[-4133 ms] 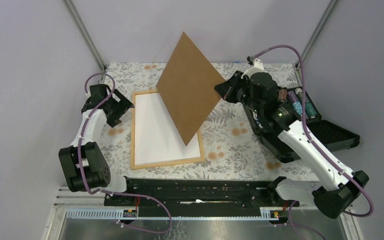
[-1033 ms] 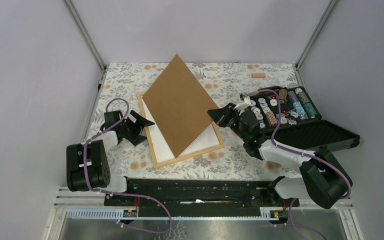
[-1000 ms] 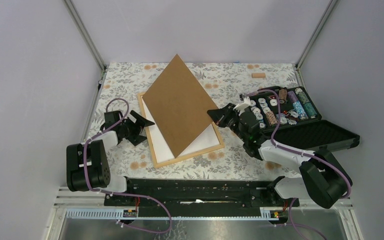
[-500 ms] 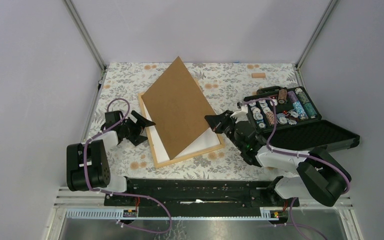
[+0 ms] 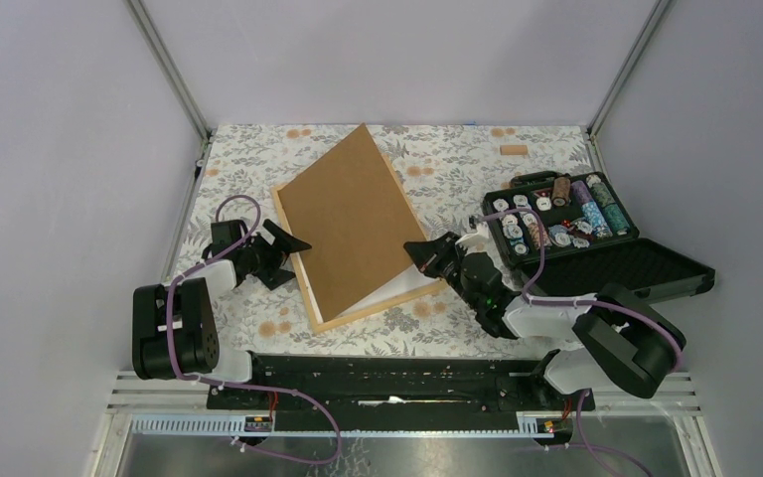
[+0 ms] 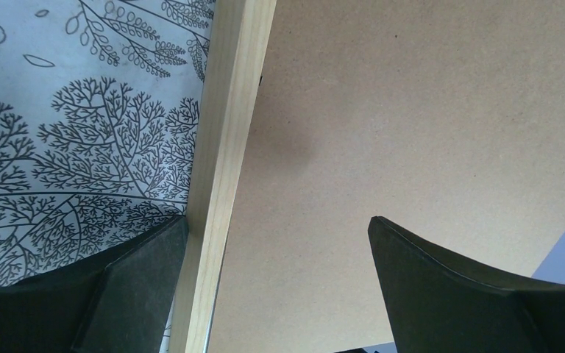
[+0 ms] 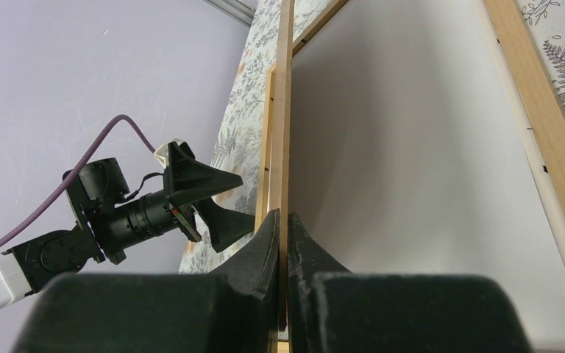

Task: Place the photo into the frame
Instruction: Place the photo frame item in the photo frame.

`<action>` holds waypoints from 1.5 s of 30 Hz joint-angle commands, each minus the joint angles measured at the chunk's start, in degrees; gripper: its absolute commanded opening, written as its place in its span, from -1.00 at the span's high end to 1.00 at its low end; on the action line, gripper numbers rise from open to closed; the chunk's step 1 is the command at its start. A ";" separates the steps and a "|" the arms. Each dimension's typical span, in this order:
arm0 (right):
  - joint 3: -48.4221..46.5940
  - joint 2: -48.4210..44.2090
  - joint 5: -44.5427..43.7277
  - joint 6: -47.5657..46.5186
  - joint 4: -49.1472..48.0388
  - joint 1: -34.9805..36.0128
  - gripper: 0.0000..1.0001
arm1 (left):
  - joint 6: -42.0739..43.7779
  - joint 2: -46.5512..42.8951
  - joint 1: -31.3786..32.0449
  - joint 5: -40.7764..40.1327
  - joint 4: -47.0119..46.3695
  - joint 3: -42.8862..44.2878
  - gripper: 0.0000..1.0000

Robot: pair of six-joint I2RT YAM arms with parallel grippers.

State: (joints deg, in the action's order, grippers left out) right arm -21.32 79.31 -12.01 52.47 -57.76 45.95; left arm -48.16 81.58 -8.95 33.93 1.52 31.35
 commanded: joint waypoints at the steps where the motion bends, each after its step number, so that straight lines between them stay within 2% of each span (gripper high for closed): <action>1: 0.86 1.72 2.06 -2.41 0.21 2.48 1.00 | -0.89 -0.81 1.10 2.94 -1.34 -0.83 -0.95; 12: -0.15 5.63 1.70 -7.75 6.04 7.29 1.00 | -0.62 -0.92 1.58 2.50 -1.34 -0.24 -0.95; 16: -2.57 4.54 -1.77 -7.30 18.34 7.31 0.93 | -0.29 -1.16 1.66 2.28 -1.09 -0.24 -0.95; 19: -4.81 3.56 -5.38 -6.43 27.87 7.28 0.57 | 0.18 -1.24 1.64 2.12 -0.65 -0.37 -0.94; 23: -8.42 2.80 -6.96 -6.67 37.46 7.30 0.34 | 1.66 -1.46 1.58 0.84 1.38 0.55 -0.95; 25: -9.72 2.25 -8.24 -5.97 42.33 7.26 0.10 | 2.44 -1.51 1.54 -0.02 2.49 1.06 -0.95; 30: -11.33 -1.16 -10.70 -4.94 54.89 7.28 -0.68 | 3.72 -1.23 1.35 -1.84 3.75 2.01 -0.95; 32: -11.36 -3.10 -11.03 -4.86 59.83 7.27 -0.93 | 4.17 -0.57 1.30 -2.04 4.08 2.47 -0.95; 33: -11.31 -4.00 -11.28 -4.88 62.00 7.26 -0.99 | 4.47 -0.37 1.22 -2.25 4.17 2.78 -0.95; 37: -11.55 -8.39 -11.59 -6.28 69.00 7.25 -0.99 | 5.21 0.24 1.13 -2.59 4.95 3.63 -0.95; 43: -13.96 -14.65 -10.74 -14.43 70.54 6.62 -0.99 | 6.80 0.18 1.03 -3.26 6.76 4.76 -0.95; 45: -16.03 -14.81 -9.32 -16.88 70.23 5.12 -0.88 | 7.62 0.47 0.90 -3.21 7.79 5.60 -0.96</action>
State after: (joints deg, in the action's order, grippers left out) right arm -32.38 66.08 -21.54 42.00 10.57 52.58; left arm -43.33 81.49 -7.92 31.75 7.62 34.04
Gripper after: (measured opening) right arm 0.990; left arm 0.976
